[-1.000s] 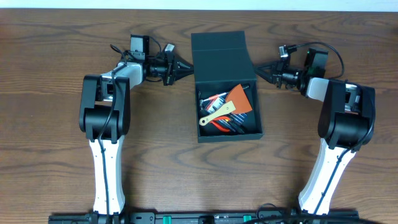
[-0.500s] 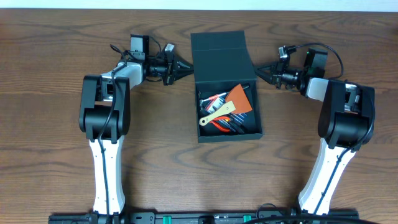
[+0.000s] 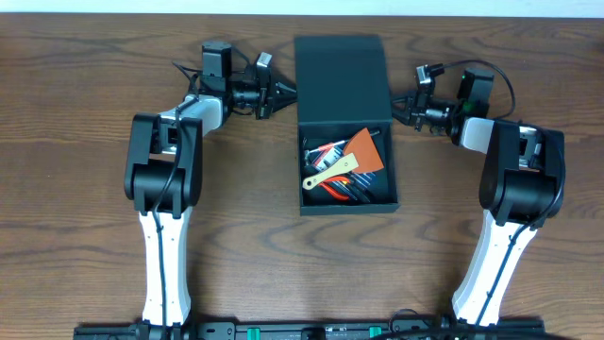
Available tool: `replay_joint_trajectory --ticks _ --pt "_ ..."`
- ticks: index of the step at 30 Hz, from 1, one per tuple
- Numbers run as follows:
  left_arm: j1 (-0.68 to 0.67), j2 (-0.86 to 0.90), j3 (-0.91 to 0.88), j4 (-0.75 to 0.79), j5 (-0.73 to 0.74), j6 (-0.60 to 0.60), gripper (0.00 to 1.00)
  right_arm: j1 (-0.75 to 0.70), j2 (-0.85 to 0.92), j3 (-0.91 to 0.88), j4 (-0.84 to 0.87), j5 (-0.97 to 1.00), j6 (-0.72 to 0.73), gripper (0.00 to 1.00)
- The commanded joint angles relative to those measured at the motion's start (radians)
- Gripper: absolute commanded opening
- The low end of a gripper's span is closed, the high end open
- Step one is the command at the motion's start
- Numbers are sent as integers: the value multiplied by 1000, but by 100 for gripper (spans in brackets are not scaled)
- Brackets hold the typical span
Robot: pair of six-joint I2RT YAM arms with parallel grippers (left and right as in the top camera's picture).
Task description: Pack container
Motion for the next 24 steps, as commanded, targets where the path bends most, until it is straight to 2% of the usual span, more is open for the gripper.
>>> replay_joint_trajectory --ticks 1,10,24 --pt "-6 8 17 8 53 -23 6 7 16 9 35 -91 14 1" --pt "-6 -43 27 61 79 -26 6 7 16 9 151 -150 131 1" --pt "-22 -121 27 72 103 -5 5 10 16 9 154 -177 215 1"
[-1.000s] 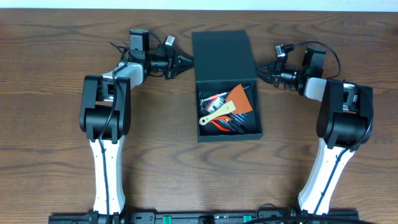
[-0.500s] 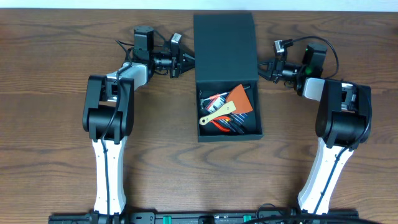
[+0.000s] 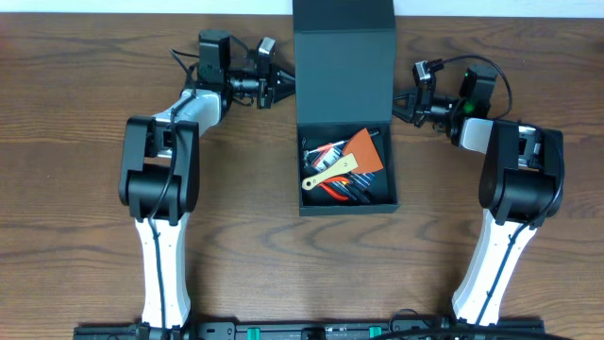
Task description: Pack container
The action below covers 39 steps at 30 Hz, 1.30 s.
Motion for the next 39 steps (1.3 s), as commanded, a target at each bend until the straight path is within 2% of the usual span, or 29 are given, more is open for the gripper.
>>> replay_joint_trajectory --ticks 1,11,19,28,31,33,37,39 --pt "-18 -40 26 3 45 18 5 12 8 9 3 -53 47 1" --pt "-47 -47 26 3 96 21 5 34 8 9 3 -53 75 1" --pt "-57 -137 26 2 117 32 5 9 8 9 3 -53 75 1" --pt "-67 -180 10 -16 85 106 6 -1 8 9 3 -53 75 1" --pt "-67 -180 -3 -145 39 229 6 0 8 9 3 -53 76 1" --pt "-66 -182 -3 -313 -31 373 5 0 8 9 3 -53 76 1" --pt "-67 -209 -3 -785 -348 733 5 -1 8 9 3 -53 79 1" --pt "-71 -231 -3 -929 -433 868 6 -2 8 9 3 -53 79 1"
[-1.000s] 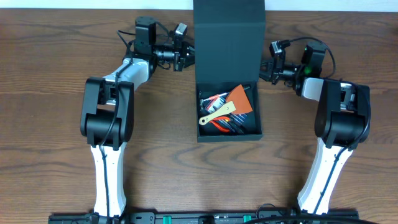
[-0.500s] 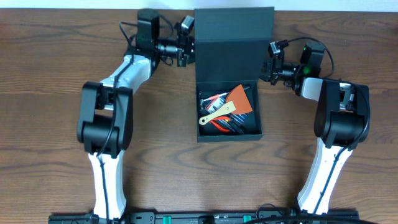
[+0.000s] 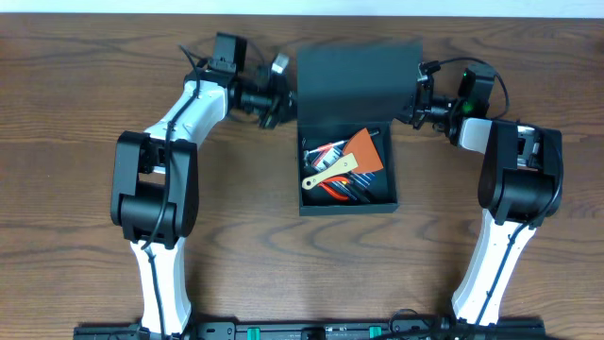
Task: Pack container
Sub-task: 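Lower the lid shut and pull both grippers away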
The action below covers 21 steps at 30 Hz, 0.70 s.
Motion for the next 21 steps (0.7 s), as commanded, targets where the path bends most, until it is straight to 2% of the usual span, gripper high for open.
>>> replay_joint_trajectory --ticks 1,4,10,12,13,14,16,17,18,19,20,21 --pt "-4 -65 0 -147 -259 387 5 -7 8 9 2 -20 6 1" --pt "-4 -109 0 -202 -321 435 6 -7 8 9 2 -20 6 1" --pt "-4 -189 0 -280 -469 447 6 -7 8 9 2 -21 6 1" --pt "-4 -214 0 -299 -582 474 17 -6 8 9 10 -20 6 1" --pt "-4 -224 0 -302 -628 483 28 -7 8 9 26 -20 6 1" --pt "-4 -234 0 -303 -669 497 34 -7 8 9 60 -20 6 1" --pt "-2 -250 0 -305 -730 506 34 -9 8 10 162 -20 14 1" --pt "0 -258 0 -307 -761 506 36 -12 8 11 227 -18 37 1" --pt "3 -264 0 -310 -787 506 43 -14 8 14 301 -15 65 1" --pt "5 -268 0 -313 -810 506 55 -18 8 17 384 -15 105 2" --pt "8 -273 0 -319 -833 506 61 -20 8 23 483 -21 164 2" --pt "12 -278 0 -326 -852 506 63 -21 8 30 573 -20 232 4"
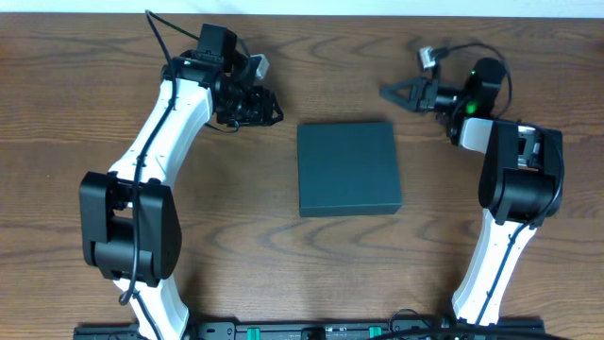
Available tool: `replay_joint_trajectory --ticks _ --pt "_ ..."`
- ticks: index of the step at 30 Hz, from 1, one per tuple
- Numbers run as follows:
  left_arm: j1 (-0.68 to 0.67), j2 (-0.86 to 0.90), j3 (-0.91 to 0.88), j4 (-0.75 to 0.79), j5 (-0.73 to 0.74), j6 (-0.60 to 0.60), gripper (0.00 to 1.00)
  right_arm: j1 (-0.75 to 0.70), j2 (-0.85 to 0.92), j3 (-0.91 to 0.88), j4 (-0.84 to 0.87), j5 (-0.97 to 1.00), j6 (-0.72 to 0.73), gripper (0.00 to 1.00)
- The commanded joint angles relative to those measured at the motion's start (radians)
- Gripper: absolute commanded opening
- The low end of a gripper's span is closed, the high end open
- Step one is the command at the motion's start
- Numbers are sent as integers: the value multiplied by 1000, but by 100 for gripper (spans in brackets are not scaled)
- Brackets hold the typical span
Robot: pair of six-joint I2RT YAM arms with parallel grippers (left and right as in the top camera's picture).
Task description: Pack container
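The dark box [348, 168] lies at the middle of the table with its lid down flat, hiding whatever is inside. My left gripper [271, 108] hovers off the box's far left corner, clear of it; its fingers merge into one dark shape. Beyond the far right corner, my right gripper [387, 92] points left with its fingers tapered to a single tip, holding nothing. Neither gripper touches the box.
The wooden table [85, 142] extends to both sides of the box. The two arm bases [156, 283] stand at the front left and front right. The table's far edge [302, 13] runs just behind the grippers.
The lid, which stood nearly upright over the open box, is now down and the box is shut. Both grippers have come away from the lid's sides; the left arm has swung further left and forward.
At first the lid lay open behind the box, tools visible inside, a gripper at each side of the lid. Then the lid stood tilted up between them, then steeper. Now it covers the box and both grippers are off it.
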Motion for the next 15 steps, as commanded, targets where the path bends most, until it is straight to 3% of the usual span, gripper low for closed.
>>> replay_joint_trajectory --ticks 1,3,4,6,7,10,15 --pt "17 -39 3 -18 -150 26 64 -14 8 34 228 -16 225 4" --pt "31 -46 3 -32 -156 26 70 -14 7 67 482 -16 415 11" --pt "38 -48 3 -39 -156 26 75 -14 7 90 603 -16 513 21" --pt "52 -53 3 -56 -156 26 81 -13 -12 127 624 -16 580 27" --pt "61 -55 3 -71 -156 26 82 -10 -34 146 624 -16 584 36" --pt "76 -58 3 -105 -156 30 82 -4 -92 175 624 -16 582 96" --pt "83 -72 3 -148 -163 33 82 -15 -184 222 610 -16 600 99"
